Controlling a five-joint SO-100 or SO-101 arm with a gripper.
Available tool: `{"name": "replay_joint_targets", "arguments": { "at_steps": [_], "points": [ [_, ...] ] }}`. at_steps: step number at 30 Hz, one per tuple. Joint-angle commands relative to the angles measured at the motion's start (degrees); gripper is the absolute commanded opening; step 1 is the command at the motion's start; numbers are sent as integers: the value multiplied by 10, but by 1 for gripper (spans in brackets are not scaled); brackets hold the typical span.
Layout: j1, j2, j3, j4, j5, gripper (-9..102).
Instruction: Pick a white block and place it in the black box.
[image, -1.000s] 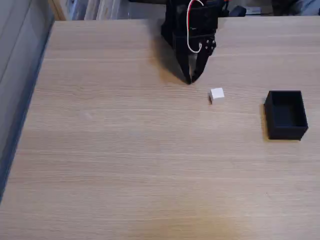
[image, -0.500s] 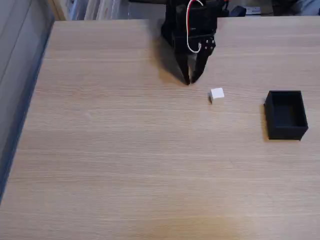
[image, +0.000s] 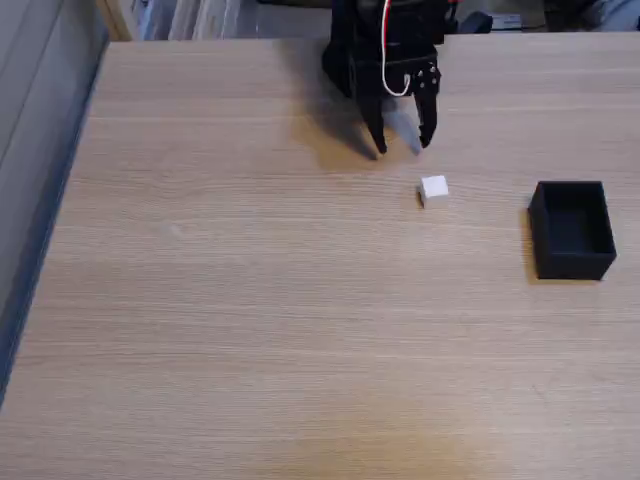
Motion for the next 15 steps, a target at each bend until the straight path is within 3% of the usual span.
{"name": "replay_joint_targets", "arguments": {
  "at_steps": [1,15],
  "points": [
    [-12,-40,-38,-11,9,27],
    [-51,-191,-95,-82,58,28]
  ]
}}
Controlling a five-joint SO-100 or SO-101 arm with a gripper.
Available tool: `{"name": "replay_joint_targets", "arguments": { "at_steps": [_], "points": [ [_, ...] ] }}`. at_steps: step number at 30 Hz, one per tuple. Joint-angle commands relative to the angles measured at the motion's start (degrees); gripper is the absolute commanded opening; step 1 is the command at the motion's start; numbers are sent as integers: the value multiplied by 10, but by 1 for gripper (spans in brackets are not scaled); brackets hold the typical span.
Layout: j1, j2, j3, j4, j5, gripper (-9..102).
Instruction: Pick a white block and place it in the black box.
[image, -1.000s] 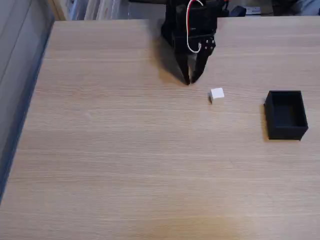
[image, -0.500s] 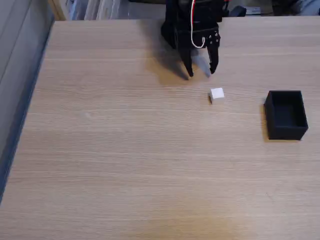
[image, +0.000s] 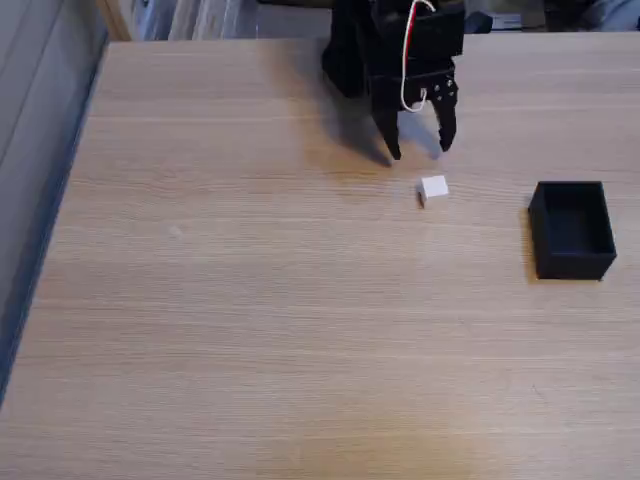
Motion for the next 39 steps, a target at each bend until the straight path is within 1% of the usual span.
{"name": "replay_joint_targets", "arguments": {
  "at_steps": [1,13,23,31,39],
  "points": [
    [-2,-34,-27,-21,7,28],
    [-7,-156,-91,-73,38,28],
    [-18,-249,-152,-83,68,28],
    [-13,-297,-177,-100,69,27],
    [-14,-347,-206,-94,84,25]
  ]
}}
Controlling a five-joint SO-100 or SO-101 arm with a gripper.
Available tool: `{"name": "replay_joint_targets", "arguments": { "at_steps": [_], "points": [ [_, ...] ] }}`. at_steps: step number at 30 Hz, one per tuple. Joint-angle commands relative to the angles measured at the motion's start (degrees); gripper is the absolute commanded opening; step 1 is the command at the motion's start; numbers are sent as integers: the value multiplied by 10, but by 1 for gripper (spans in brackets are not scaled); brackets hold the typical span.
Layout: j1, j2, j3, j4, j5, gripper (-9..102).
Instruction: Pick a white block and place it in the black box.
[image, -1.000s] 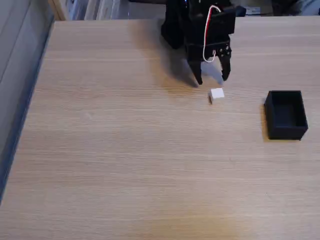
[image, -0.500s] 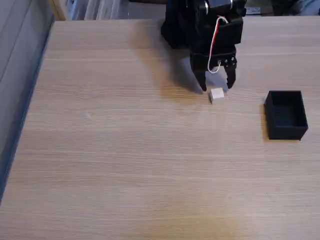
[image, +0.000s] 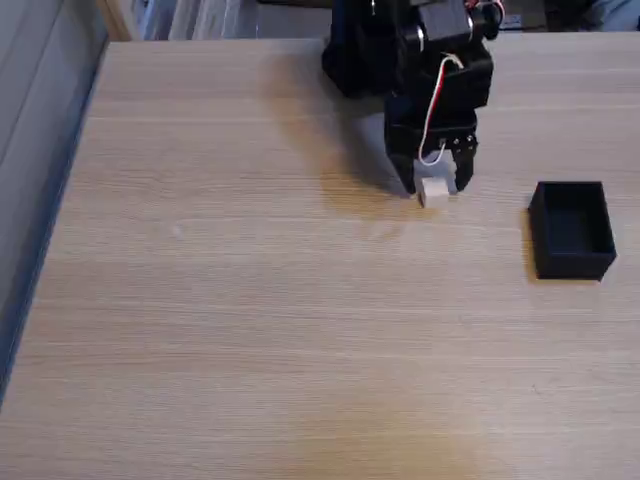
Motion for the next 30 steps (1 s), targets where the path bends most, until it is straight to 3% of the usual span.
{"name": "replay_joint_targets", "arguments": {
  "at_steps": [1,11,14,21,30],
  "points": [
    [-2,-7,-23,2,-3,25],
    [0,-6,-17,8,-29,9],
    [0,8,-11,7,-24,0],
    [-23,128,25,15,-54,0],
    [-160,225,-28,42,-55,0]
  ]
}}
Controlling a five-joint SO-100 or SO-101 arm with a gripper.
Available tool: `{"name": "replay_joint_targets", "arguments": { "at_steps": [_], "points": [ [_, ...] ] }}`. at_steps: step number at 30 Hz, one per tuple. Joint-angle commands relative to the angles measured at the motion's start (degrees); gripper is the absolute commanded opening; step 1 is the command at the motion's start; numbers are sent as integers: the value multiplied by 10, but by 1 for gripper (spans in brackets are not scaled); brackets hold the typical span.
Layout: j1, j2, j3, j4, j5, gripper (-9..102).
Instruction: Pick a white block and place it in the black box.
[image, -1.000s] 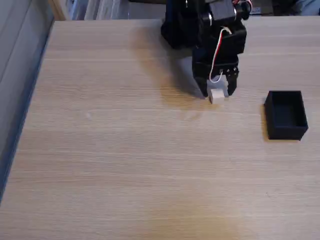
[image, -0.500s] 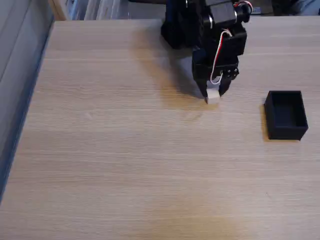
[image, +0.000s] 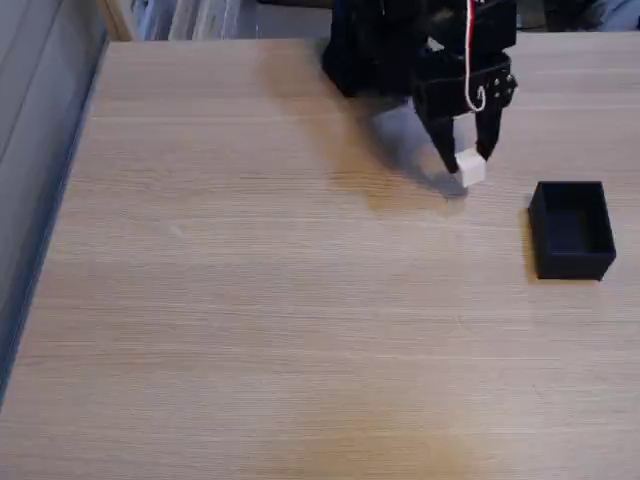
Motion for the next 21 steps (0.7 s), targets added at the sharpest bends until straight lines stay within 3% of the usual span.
{"name": "replay_joint_targets", "arguments": {
  "at_steps": [1,11,21],
  "points": [
    [-48,7,-56,3,5,0],
    [-127,-148,-265,4,32,0],
    [-105,-218,-303,-23,31,2]
  ]
}}
